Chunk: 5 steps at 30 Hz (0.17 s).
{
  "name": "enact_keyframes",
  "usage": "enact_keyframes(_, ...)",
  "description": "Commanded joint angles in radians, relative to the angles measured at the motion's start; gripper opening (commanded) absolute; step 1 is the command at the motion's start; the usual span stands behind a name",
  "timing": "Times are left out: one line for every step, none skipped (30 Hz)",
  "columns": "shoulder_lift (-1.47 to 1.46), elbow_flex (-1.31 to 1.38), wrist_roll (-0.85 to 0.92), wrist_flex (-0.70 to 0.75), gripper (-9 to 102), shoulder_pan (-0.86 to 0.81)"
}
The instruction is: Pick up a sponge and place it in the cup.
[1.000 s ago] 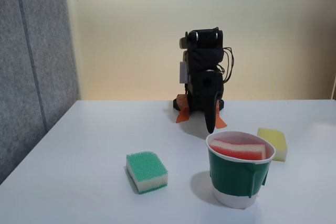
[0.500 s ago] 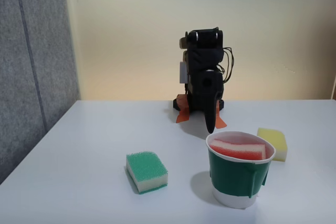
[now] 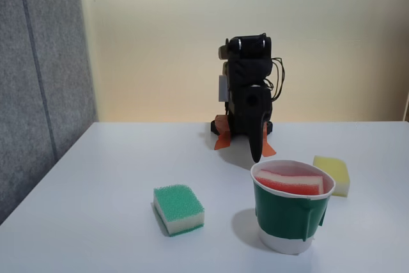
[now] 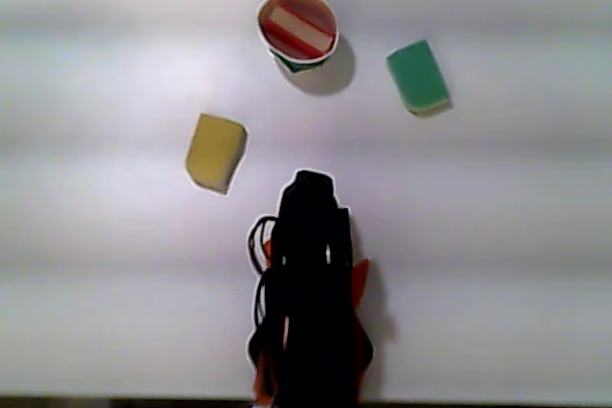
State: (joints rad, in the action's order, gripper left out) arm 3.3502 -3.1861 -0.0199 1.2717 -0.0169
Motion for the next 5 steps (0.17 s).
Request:
enact_keyframes(0.015,-0.048,-0.006,0.017,0,-0.011)
enact_keyframes(0.015,-0.048,-0.006,0.017,0,-0.011)
enact_keyframes(0.015,-0.048,-0.006,0.017,0,-0.011)
enact_keyframes(0.015,-0.048,-0.006,0.017,0,-0.011)
enact_keyframes(0.015,-0.048,-0.006,0.017,0,-0.011)
